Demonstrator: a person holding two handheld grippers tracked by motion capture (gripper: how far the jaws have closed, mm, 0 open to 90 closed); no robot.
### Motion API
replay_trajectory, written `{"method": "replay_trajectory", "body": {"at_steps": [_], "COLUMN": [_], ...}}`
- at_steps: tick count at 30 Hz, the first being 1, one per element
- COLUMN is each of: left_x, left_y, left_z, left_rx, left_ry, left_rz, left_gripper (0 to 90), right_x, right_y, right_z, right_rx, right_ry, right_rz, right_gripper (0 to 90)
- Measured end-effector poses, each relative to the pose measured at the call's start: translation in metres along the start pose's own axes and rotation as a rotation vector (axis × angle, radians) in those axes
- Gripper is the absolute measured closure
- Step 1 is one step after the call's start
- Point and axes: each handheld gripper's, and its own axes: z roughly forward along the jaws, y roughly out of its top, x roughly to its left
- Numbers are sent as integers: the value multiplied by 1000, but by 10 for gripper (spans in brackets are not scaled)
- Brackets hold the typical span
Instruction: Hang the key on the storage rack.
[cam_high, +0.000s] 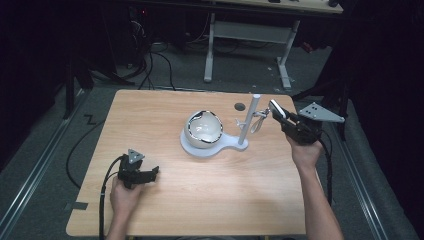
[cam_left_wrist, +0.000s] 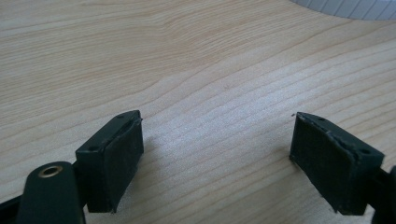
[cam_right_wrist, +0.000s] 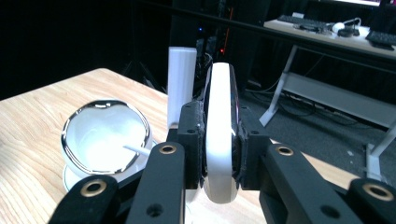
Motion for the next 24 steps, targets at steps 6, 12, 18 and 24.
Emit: {"method": "replay_trajectory", "body": {"at_steps": [6, 12, 18, 24], "left_x": [0, 0, 0, 0], "left_y": [0, 0, 0, 0], "left_z": [0, 0, 0, 0], "left_rx": [-1, -1, -1, -1], "left_ry": [0, 0, 0, 0], "left_rz": [0, -1, -1, -1], "left_gripper": [177, 178, 178, 177], "right_x": [1, 0, 4, 6], "right_y": [-10, -22, -30, -37], "right_z": [2, 6, 11, 16], "right_rx": [25, 46, 58, 77], "right_ry": [-7, 0, 1, 2], "right_rz": [-6, 20, 19, 29], "right_gripper": [759, 758, 758, 757]}}
